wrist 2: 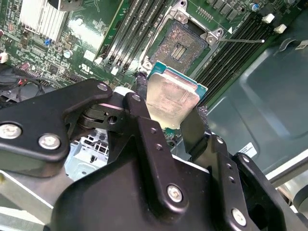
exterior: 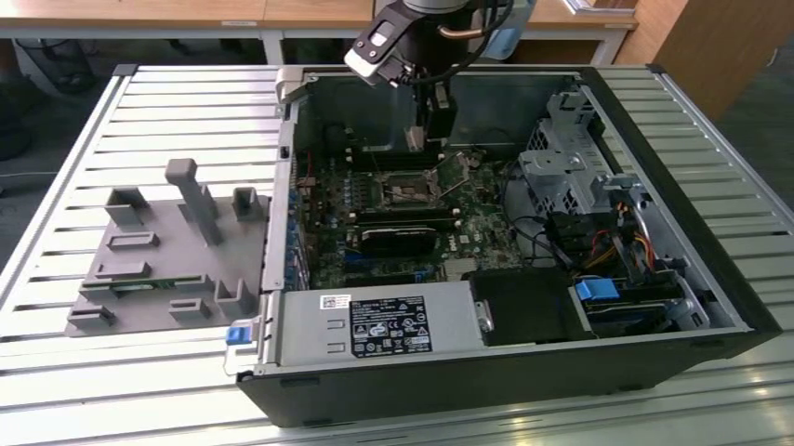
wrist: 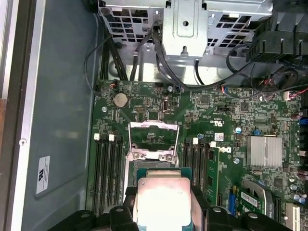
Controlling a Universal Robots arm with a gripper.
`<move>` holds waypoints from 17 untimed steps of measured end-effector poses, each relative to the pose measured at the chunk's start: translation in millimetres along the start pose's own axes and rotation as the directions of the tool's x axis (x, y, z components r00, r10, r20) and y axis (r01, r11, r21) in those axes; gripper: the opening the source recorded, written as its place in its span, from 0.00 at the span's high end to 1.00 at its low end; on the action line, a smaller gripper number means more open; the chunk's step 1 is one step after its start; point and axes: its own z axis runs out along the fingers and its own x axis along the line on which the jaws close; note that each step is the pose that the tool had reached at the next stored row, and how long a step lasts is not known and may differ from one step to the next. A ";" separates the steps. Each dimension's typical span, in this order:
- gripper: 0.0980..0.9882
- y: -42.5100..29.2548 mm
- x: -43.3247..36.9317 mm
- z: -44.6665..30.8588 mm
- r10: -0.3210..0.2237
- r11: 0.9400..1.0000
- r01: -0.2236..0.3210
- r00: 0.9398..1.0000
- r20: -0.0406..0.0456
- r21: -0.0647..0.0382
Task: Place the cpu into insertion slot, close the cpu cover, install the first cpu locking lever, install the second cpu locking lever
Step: 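Place the cpu into insertion slot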
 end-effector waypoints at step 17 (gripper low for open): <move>0.52 -2.5 7.7 21.9 0.026 1.000 -0.026 1.000 0.002 0.003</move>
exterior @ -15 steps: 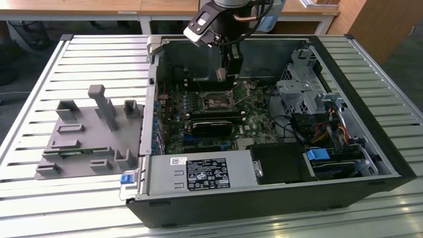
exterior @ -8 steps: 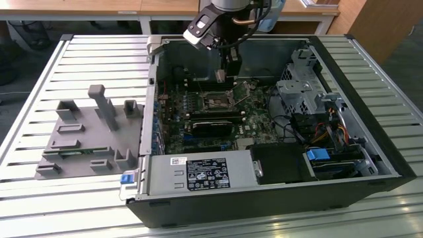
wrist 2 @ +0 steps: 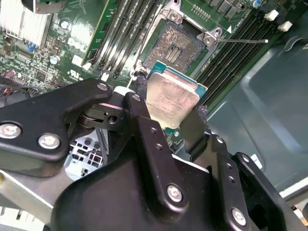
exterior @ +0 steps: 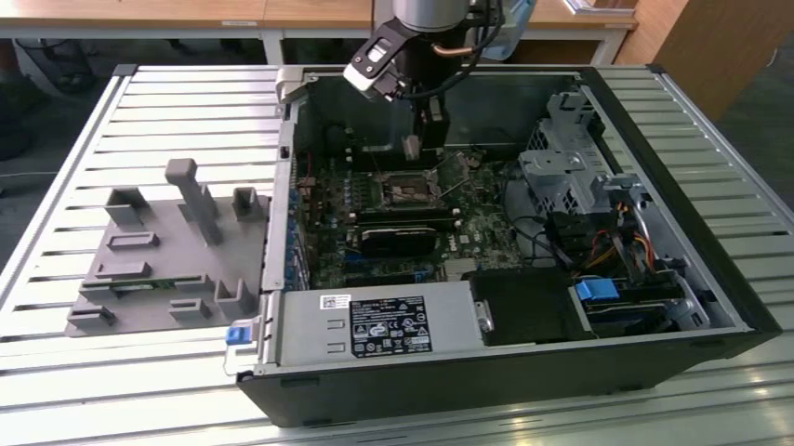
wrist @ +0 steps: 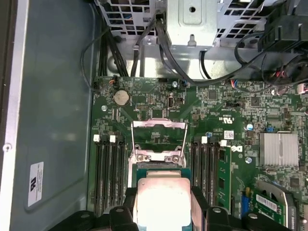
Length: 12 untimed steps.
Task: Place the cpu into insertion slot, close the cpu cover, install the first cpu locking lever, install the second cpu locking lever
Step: 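Place the cpu into insertion slot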
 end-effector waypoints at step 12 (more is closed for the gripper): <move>0.52 -1.2 0.2 10.1 0.000 1.000 0.000 1.000 0.002 0.002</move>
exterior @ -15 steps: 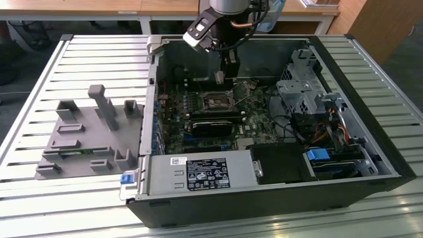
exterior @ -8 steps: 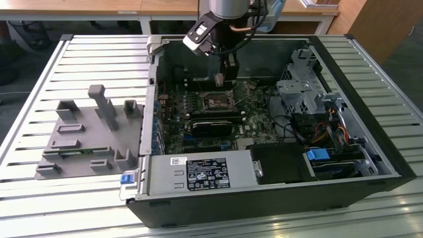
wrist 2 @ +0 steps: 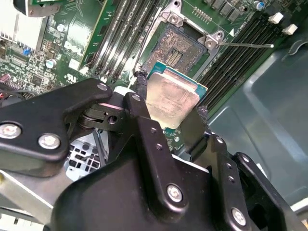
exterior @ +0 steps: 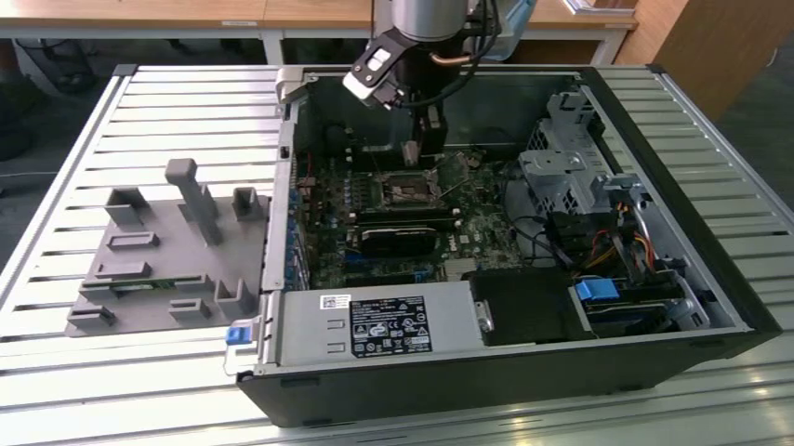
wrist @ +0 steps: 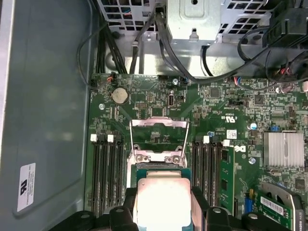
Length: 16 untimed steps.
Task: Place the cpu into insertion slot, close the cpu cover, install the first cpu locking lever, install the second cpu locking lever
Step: 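Place the cpu into insertion slot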
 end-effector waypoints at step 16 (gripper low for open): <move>0.52 -6.7 2.7 22.4 0.010 1.000 -0.010 1.000 0.002 0.004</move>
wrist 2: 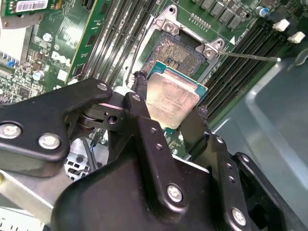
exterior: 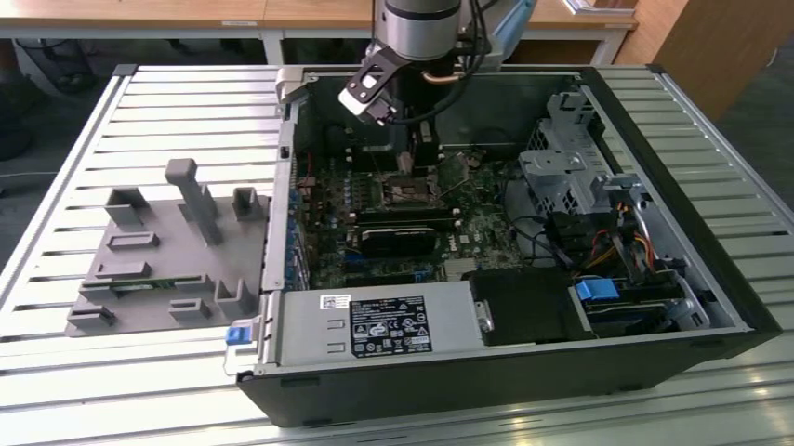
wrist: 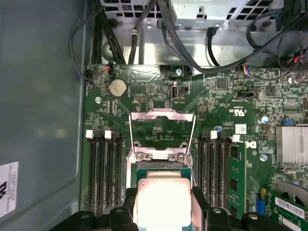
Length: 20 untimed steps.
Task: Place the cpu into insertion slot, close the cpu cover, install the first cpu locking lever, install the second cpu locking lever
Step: 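Place the cpu into insertion slot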
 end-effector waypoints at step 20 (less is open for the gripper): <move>0.52 -5.6 -0.4 28.7 0.001 1.000 -0.001 1.000 0.002 0.002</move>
